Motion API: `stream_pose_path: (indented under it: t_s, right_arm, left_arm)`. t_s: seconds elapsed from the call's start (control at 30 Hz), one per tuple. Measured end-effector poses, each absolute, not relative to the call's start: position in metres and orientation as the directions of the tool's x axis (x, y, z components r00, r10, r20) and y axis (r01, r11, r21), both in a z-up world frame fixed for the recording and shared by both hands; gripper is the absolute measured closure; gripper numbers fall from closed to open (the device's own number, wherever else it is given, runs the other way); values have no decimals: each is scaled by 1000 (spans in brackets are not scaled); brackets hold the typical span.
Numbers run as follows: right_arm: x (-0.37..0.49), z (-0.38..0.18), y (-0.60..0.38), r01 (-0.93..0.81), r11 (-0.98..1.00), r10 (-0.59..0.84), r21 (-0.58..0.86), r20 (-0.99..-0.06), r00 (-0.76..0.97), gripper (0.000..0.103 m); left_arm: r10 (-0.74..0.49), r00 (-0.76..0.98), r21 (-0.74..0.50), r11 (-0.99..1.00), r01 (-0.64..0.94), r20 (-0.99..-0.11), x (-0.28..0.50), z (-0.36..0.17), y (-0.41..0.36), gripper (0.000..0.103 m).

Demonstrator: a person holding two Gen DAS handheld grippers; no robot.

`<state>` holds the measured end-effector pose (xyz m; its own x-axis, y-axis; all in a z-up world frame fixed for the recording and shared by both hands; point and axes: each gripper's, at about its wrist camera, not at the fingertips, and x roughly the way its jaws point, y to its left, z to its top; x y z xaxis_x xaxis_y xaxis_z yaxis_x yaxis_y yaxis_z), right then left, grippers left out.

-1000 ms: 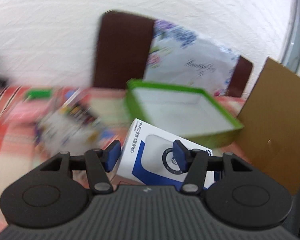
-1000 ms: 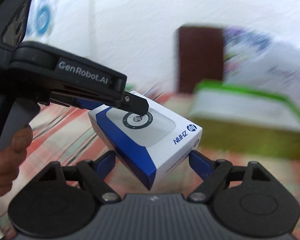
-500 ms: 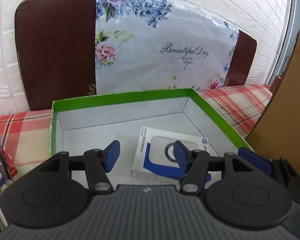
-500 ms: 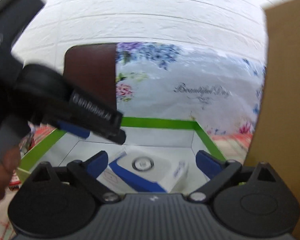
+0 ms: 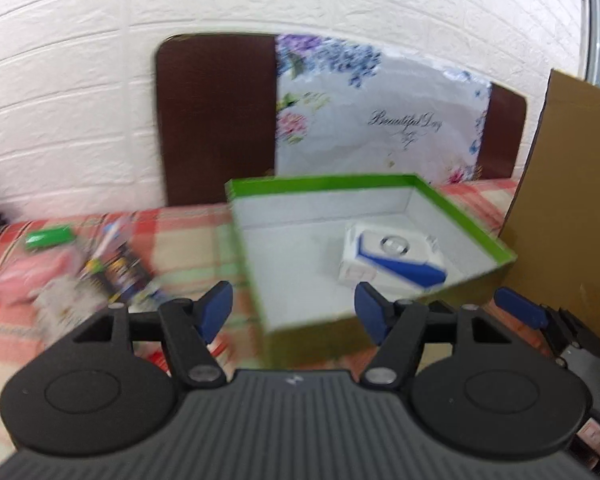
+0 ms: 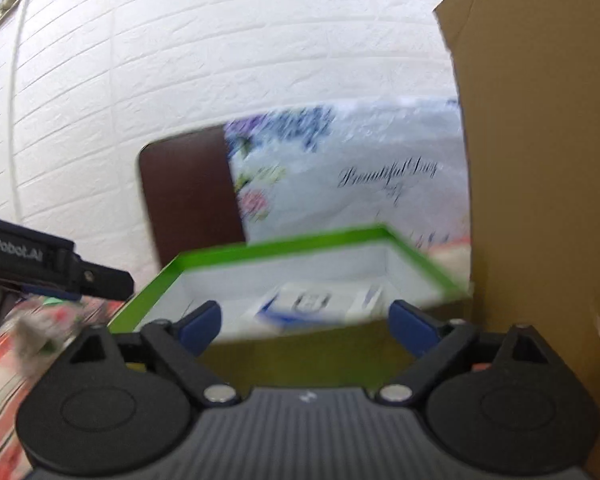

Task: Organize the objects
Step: 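Carry the white-and-blue HP box with the right gripper into the green box, then move the right gripper to the patterned cloth pouch and grasp it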

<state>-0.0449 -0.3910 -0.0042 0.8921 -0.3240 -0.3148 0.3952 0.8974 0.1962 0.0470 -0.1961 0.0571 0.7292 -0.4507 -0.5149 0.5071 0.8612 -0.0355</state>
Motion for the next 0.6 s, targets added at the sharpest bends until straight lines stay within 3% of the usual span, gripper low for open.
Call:
stream_pose_path:
  t_s: [0.03,0.1,0.23,0.47,0.6]
  right_arm:
    - [-47,-8,-384,372,904,-286,213,-346,894,30]
    - [-48,-10,-367,334,919,-236,211,-386,892,41]
    - [-45,-6,-327,229,958,-141,171,-415,899,52]
    - [-9,2,-266,58,988,12,140,-451,892,55]
    - [36,21,-239,-9,997,39,71,-425,904,55]
  left_arm:
    - [-423,732,-20,872,489,-533,43,52,-188,33]
    - [-347,735,26,896,443,-583,38,36,-171,33]
    - [-226,727,55,939,340,-648,39,10,-123,33]
    - [-51,740,34,995,98,-671,52,-11,-20,31]
    - [-37,755,-8,999,42,-655,44,-11,19,29]
